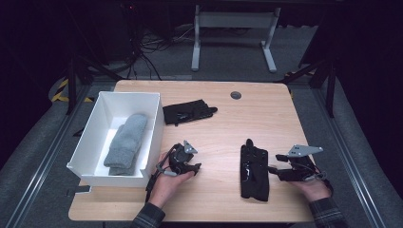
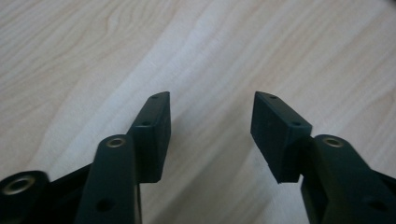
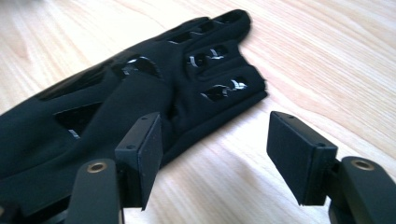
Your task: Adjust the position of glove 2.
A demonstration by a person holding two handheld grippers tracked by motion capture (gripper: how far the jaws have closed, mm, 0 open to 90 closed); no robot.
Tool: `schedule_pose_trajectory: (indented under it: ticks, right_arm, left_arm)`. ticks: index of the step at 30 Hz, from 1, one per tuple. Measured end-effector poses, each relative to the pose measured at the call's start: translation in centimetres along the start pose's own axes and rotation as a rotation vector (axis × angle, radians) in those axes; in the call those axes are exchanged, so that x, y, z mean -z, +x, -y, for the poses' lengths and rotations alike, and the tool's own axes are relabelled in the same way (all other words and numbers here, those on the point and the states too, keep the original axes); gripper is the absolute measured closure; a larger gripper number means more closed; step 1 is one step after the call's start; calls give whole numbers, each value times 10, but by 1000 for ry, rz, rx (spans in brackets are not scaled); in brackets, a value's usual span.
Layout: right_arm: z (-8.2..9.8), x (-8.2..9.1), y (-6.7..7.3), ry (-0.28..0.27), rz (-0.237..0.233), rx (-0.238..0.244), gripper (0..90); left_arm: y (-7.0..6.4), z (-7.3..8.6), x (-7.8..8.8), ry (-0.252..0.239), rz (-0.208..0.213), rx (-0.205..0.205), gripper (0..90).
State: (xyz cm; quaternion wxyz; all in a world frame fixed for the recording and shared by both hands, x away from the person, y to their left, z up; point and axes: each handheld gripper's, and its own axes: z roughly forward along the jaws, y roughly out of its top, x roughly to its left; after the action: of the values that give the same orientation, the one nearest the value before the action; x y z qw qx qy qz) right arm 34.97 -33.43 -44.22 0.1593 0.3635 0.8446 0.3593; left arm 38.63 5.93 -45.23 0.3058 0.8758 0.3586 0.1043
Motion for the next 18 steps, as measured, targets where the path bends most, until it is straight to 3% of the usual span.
schedule_pose_trajectory:
  ticks: [6,18]
  right_arm:
    - [2,1,-2,-11,12,-7,367]
    - [2,-1,-3,-3,7,-7,373]
  left_arm:
    - [15,-25,-8,6,-35,21,550]
    - [59,-69,-14,-16,-75,42,588]
